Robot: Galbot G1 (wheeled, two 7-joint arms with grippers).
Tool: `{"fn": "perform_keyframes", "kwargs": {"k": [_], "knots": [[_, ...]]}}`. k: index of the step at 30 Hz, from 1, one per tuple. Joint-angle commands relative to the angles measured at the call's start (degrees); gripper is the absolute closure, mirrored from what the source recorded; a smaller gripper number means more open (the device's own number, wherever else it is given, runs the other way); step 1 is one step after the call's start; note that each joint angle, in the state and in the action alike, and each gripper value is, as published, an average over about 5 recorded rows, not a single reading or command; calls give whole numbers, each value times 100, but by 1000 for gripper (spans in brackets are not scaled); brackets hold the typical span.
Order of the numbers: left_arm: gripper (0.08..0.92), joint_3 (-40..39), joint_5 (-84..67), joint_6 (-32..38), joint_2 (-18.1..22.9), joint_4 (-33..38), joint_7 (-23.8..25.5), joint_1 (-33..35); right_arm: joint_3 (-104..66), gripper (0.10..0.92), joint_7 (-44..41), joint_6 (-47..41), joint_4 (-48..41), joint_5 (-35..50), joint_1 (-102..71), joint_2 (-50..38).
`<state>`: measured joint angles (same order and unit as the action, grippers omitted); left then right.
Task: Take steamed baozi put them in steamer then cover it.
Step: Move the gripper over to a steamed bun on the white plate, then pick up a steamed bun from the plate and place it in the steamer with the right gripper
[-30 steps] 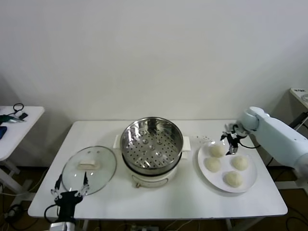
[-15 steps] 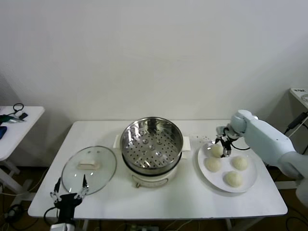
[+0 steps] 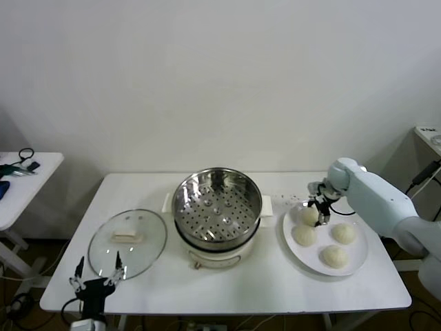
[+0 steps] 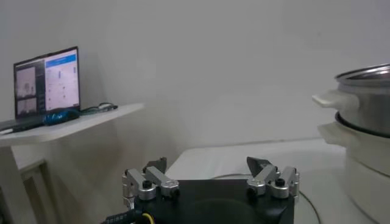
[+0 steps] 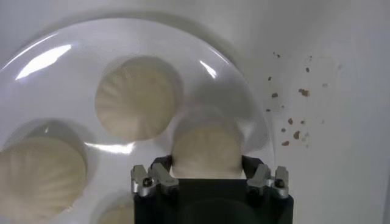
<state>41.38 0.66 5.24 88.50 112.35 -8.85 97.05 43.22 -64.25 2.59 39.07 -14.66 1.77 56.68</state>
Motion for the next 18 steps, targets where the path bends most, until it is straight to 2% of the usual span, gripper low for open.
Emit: {"fn": "perform_keyframes", "kwargs": {"k": [1,11,18], "knots": [[177,2,-62,-43,-4,22,-175,18,10,319,-22,35,67,-8,58,-8],[177,-6,-53,-65,-10,62,-200,62,860,321,-219,545,735,381,1216,-259],[177,-48,43,-115,-17,76,-167,73,1690,321,-427,1000,1180,892,2490,34]]}}
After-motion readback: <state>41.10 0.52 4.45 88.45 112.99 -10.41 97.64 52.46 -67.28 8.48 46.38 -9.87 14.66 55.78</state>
